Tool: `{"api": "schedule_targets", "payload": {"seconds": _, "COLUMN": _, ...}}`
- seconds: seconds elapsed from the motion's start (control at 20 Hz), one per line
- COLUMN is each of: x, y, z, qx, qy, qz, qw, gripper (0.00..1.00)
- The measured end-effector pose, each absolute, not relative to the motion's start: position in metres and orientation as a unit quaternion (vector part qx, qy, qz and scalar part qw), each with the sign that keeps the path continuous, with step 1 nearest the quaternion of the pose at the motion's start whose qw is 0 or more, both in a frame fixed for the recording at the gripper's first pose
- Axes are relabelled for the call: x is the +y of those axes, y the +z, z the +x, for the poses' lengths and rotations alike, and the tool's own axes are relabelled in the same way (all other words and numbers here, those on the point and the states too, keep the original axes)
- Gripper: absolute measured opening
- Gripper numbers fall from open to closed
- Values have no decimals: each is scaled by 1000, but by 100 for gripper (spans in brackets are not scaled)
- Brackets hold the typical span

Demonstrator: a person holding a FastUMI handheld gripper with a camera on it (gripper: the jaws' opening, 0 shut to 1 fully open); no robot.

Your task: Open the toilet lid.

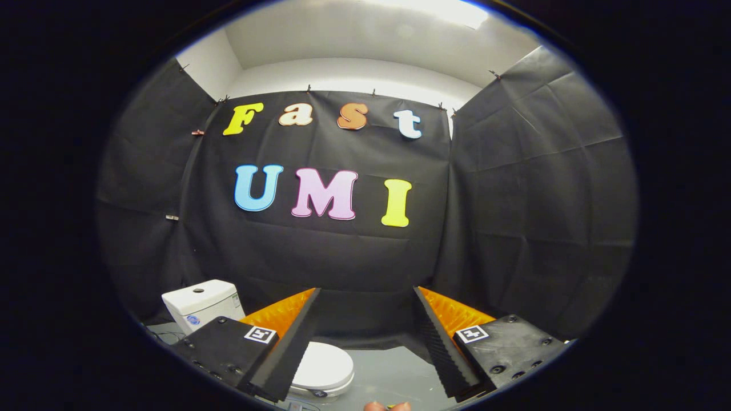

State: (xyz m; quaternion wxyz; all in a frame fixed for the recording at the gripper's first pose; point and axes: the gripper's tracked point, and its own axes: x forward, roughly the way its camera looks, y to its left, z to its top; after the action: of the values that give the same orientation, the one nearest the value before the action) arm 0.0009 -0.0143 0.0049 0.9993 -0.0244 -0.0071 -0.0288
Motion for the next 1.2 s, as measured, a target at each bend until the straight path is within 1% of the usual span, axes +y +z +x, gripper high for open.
{"api": "schedule_targets", "payload": {"seconds": 0.3, "x": -12, "y": 4, "z": 1, "qx": -7, "qy": -29, "qz": -17, "qw": 999, "gripper": 98}}
{"api": "schedule_targets", "payload": {"seconds": 0.45, "x": -15, "y": 9, "z": 4, "qx": -25, "qy": -33, "qz": -21, "qw": 999, "gripper": 98}}
{"api": "schedule_targets", "payload": {"seconds": 0.7, "x": -12, "y": -3, "z": 12, "qx": -54, "qy": -44, "qz": -17, "qw": 997, "gripper": 98}}
{"api": "schedule_targets", "payload": {"seconds": 0.85, "x": -2, "y": -28, "z": 21, "qx": -55, "qy": -44, "qz": -34, "qw": 997, "gripper": 98}}
{"api": "schedule_targets", "payload": {"seconds": 1.05, "x": 22, "y": -78, "z": 30, "qx": -46, "qy": -18, "qz": -38, "qw": 998, "gripper": 98}}
{"api": "schedule_targets", "payload": {"seconds": 1.2, "x": 45, "y": -126, "z": 30, "qx": -26, "qy": 19, "qz": -23, "qw": 999, "gripper": 98}}
